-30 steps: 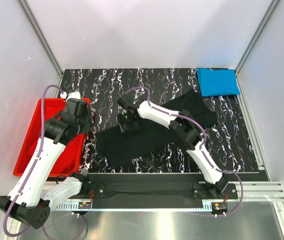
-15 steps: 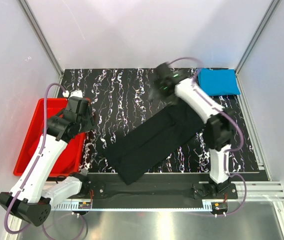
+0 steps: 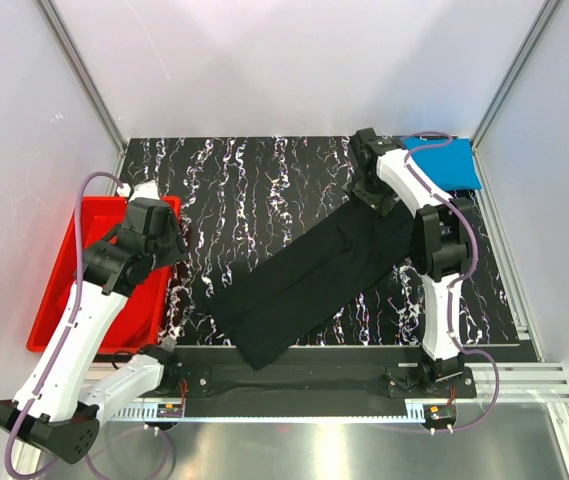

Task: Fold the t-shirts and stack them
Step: Fold the tshirt

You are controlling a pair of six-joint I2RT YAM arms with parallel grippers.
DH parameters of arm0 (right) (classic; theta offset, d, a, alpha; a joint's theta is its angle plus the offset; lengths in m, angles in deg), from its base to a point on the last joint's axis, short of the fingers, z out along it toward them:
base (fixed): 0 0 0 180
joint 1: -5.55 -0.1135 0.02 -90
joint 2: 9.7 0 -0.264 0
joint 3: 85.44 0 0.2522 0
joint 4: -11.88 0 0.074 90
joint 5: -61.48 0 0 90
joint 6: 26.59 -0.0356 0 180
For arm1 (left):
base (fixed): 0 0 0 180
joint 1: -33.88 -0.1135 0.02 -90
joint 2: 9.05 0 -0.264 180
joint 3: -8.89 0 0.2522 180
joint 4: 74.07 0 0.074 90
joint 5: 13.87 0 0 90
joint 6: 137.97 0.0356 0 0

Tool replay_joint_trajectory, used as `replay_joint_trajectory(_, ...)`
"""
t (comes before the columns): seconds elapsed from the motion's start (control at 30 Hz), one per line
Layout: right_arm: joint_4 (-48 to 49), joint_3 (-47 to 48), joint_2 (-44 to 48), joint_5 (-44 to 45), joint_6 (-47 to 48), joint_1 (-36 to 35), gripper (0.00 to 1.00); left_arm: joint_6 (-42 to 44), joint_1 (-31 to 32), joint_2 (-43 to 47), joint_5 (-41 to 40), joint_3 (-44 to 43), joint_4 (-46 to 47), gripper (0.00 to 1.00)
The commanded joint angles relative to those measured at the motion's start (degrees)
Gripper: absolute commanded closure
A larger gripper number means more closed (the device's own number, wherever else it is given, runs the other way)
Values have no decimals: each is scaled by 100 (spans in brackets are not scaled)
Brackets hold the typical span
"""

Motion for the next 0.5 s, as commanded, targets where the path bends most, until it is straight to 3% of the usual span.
replay_joint_trajectory(0.0,-32,-222,-4,589,-495,34,2,73,19,87,-66,19,68,52)
replay_joint_trajectory(0.17,626,-1119,103,572,-408,183,2,144,19,131,-206,36,15,52)
replay_joint_trajectory(0.33,785,-778,-477,485,67,174,4,179,19,0,-215,-52,-20,51)
replay_joint_trajectory(0.47,1076,-163,-1213,-374,820,69,5,179,27,-97,-241,-78,-29,51)
